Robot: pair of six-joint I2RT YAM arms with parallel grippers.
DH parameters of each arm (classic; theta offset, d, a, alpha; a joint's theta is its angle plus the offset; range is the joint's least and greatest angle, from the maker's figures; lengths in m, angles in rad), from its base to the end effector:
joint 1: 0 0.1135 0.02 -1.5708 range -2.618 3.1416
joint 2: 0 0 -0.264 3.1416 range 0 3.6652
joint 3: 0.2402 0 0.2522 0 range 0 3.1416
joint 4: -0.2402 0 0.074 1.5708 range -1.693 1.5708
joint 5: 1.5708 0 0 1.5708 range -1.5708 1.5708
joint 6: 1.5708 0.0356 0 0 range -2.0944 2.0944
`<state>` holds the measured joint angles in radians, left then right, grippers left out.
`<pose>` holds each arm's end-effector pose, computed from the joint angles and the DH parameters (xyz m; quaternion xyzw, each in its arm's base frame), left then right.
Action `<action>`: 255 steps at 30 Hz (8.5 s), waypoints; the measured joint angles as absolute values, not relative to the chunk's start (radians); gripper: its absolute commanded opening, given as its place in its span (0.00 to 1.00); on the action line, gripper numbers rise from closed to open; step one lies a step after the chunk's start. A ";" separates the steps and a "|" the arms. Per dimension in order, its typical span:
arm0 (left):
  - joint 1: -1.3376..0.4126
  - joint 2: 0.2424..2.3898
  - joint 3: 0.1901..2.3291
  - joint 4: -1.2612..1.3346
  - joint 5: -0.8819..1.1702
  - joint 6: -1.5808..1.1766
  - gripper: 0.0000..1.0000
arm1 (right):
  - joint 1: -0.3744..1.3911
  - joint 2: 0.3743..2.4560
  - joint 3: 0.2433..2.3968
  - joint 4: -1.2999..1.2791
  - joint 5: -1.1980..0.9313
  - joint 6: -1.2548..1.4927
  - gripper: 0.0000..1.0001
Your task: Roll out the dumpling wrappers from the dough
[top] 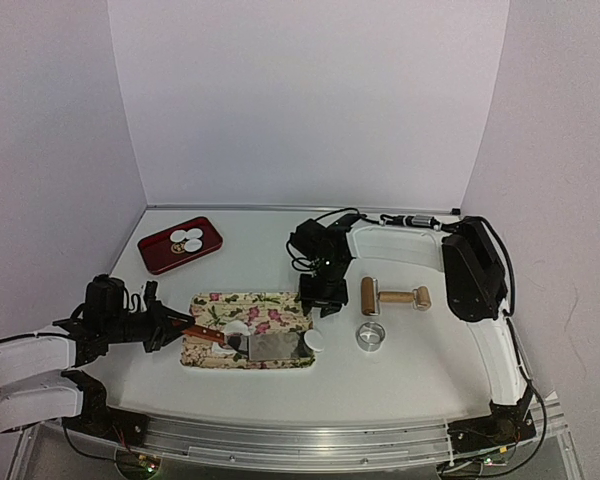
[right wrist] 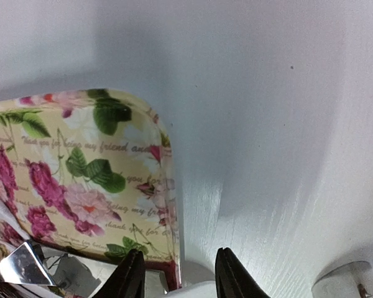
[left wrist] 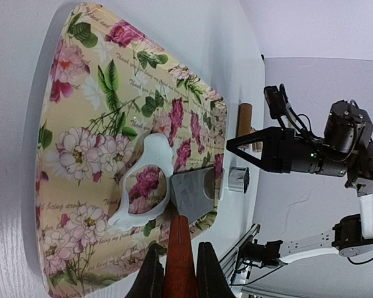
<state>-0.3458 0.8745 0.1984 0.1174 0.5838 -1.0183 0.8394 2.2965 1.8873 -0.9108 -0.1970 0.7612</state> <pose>0.1507 -0.0751 0.1546 -0.1447 0.8368 -0.4880 0.2017 0.3093 0.3551 0.1631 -0.0509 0.9861 0.1573 0.0167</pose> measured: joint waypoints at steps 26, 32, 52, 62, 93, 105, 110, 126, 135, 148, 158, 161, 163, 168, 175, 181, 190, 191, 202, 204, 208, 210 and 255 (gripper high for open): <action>-0.346 0.888 0.209 0.112 0.592 -1.017 0.00 | 0.839 2.112 1.519 -0.679 -0.377 0.764 0.71; -0.346 0.887 0.209 0.108 0.592 -1.014 0.00 | 0.839 2.094 1.471 -0.603 -0.434 0.775 0.74; -0.346 0.879 0.209 0.103 0.592 -1.012 0.00 | 0.839 2.071 1.481 -0.557 -0.554 0.786 0.73; -0.346 0.887 0.209 0.105 0.593 -1.011 0.00 | 0.839 2.039 1.522 -0.558 -0.582 0.809 0.73; -0.346 0.897 0.209 0.114 0.600 -1.011 0.00 | 0.843 2.084 1.479 -0.615 -0.480 0.715 0.94; -0.346 0.894 0.209 0.113 0.600 -1.011 0.00 | 0.844 2.112 1.478 -0.536 -0.583 0.715 0.93; -0.346 0.886 0.209 0.113 0.599 -1.011 0.00 | 0.847 2.112 1.478 -0.535 -0.597 0.718 0.92; -0.346 0.835 0.229 0.038 0.592 -0.979 0.00 | 0.850 2.067 1.479 -0.547 -0.608 0.807 0.88; -0.346 0.825 0.241 0.004 0.591 -0.966 0.00 | 0.858 2.066 1.490 -0.595 -0.590 0.811 0.87; -0.346 0.826 0.241 -0.002 0.610 -0.967 0.00 | 0.867 2.042 1.495 -0.645 -0.483 0.818 0.88; -0.346 0.826 0.241 0.008 0.626 -0.969 0.00 | 0.881 2.076 1.510 -0.654 -0.507 0.812 0.87; -0.346 0.825 0.241 0.008 0.626 -0.970 0.00 | 0.883 2.084 1.510 -0.662 -0.503 0.812 0.88; -0.346 0.824 0.241 0.008 0.626 -0.970 0.00 | 0.885 2.084 1.510 -0.668 -0.499 0.812 0.88; -0.346 0.818 0.241 0.008 0.626 -0.970 0.00 | 0.886 2.084 1.510 -0.675 -0.488 0.812 0.88; -0.346 0.791 0.237 0.013 0.625 -0.993 0.00 | 0.887 2.084 1.510 -0.682 -0.479 0.813 0.89; -0.346 0.772 0.232 0.044 0.621 -1.050 0.00 | 0.887 2.052 1.522 -0.715 -0.408 0.825 0.90; -0.313 0.816 0.277 0.029 0.608 -1.075 0.00 | 0.837 1.878 1.592 -0.745 -0.318 0.839 0.91; -0.301 0.823 0.286 0.027 0.609 -1.075 0.00 | 0.823 1.862 1.596 -0.746 -0.313 0.837 0.91; -0.006 1.122 0.594 0.002 0.711 -0.977 0.00 | 0.673 1.767 1.580 -0.782 -0.251 0.775 0.93; 0.042 1.178 0.657 0.001 0.742 -0.946 0.00 | 0.656 1.747 1.561 -0.788 -0.244 0.763 0.94; 0.169 1.232 0.716 -0.002 0.786 -0.901 0.00 | 0.616 1.709 1.527 -0.793 -0.235 0.740 0.95; 0.242 1.257 0.740 -0.012 0.807 -0.875 0.00 | 0.589 1.690 1.504 -0.793 -0.233 0.725 0.95; 0.589 1.402 0.979 -0.384 0.731 -0.439 0.00 | 0.421 1.503 1.279 -0.805 -0.235 0.641 0.97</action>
